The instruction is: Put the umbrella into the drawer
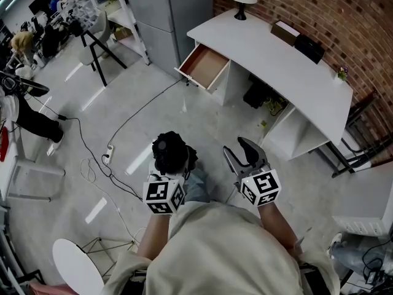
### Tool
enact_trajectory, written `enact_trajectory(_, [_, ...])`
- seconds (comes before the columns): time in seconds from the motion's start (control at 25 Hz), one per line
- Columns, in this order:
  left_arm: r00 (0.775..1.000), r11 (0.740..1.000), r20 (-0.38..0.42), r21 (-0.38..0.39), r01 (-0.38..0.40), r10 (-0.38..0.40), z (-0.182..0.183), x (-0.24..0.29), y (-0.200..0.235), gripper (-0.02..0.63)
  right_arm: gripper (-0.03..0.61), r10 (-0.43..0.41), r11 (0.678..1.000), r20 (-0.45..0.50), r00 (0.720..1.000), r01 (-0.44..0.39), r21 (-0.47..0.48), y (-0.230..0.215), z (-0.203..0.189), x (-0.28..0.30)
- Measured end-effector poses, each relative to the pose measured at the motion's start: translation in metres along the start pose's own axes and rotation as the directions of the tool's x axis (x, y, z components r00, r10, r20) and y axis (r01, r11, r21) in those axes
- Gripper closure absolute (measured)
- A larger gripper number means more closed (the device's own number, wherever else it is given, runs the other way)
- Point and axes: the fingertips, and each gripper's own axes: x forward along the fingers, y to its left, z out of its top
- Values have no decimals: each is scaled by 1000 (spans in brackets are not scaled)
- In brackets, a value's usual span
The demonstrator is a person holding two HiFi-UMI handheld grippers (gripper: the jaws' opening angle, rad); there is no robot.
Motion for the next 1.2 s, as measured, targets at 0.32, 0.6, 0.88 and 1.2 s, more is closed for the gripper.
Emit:
enact_trajectory(0.32, [1000, 1000, -11, -5, 20, -20, 18, 74, 38, 368, 269, -10, 999, 4, 1000, 10, 33, -39, 10, 70])
enact_trajectory(0.6, [998, 998, -21, 4, 67, -67, 49, 151, 78, 368, 221, -24, 999, 12, 1000, 24, 47, -72, 36, 147])
enact_trajectory(0.88, [993, 993, -14, 0, 119, -119, 83, 225, 122, 368, 219, -73, 996, 11, 997, 72, 46, -102, 55, 218])
enact_trajectory(1.2, [984, 984, -21, 1, 180, -180, 102, 300, 161, 368, 219, -115, 992, 4, 993, 115, 61, -128, 59, 287])
